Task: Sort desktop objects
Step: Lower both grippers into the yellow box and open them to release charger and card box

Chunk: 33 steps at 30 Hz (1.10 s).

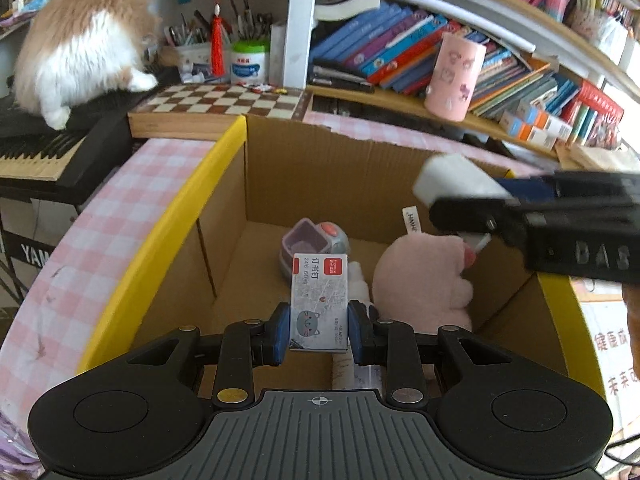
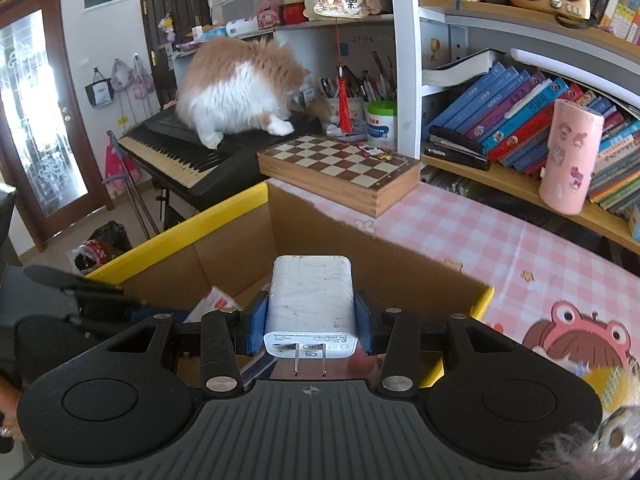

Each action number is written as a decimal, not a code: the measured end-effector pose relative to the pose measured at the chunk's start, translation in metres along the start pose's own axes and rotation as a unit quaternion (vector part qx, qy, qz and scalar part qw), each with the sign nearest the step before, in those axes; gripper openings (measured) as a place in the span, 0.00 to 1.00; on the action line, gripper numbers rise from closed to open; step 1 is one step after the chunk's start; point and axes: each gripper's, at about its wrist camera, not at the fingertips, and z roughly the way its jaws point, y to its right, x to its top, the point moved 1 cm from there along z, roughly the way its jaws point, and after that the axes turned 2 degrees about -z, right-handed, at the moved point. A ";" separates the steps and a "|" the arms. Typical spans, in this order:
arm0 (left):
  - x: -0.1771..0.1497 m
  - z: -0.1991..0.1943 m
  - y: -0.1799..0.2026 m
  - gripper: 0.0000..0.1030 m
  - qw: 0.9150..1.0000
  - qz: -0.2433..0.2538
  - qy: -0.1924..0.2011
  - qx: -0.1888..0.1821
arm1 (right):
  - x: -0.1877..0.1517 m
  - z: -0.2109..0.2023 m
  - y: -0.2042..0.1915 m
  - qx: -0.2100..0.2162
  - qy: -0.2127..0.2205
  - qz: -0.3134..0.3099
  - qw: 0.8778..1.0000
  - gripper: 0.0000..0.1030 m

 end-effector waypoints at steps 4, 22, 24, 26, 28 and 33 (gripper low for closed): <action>0.002 0.008 0.003 0.28 1.000 0.004 -0.012 0.006 | 0.010 0.015 0.010 0.008 -0.008 0.007 1.000 0.39; 0.011 0.012 0.010 0.46 1.000 0.010 0.001 0.015 | 0.026 0.065 0.006 0.049 -0.071 -0.039 0.996 0.39; 0.011 0.009 0.011 0.54 1.000 0.010 0.003 0.013 | 0.027 0.068 0.007 0.046 -0.078 -0.043 0.995 0.39; 0.010 0.005 0.013 0.58 1.000 0.014 0.010 0.008 | 0.027 0.071 0.008 0.043 -0.089 -0.042 0.994 0.39; 0.009 0.001 0.016 0.62 1.000 0.022 0.014 0.004 | 0.027 0.073 0.009 0.044 -0.097 -0.038 0.994 0.39; 0.005 -0.003 0.021 0.64 0.999 0.034 0.012 0.000 | 0.026 0.074 0.009 0.043 -0.102 -0.039 0.993 0.40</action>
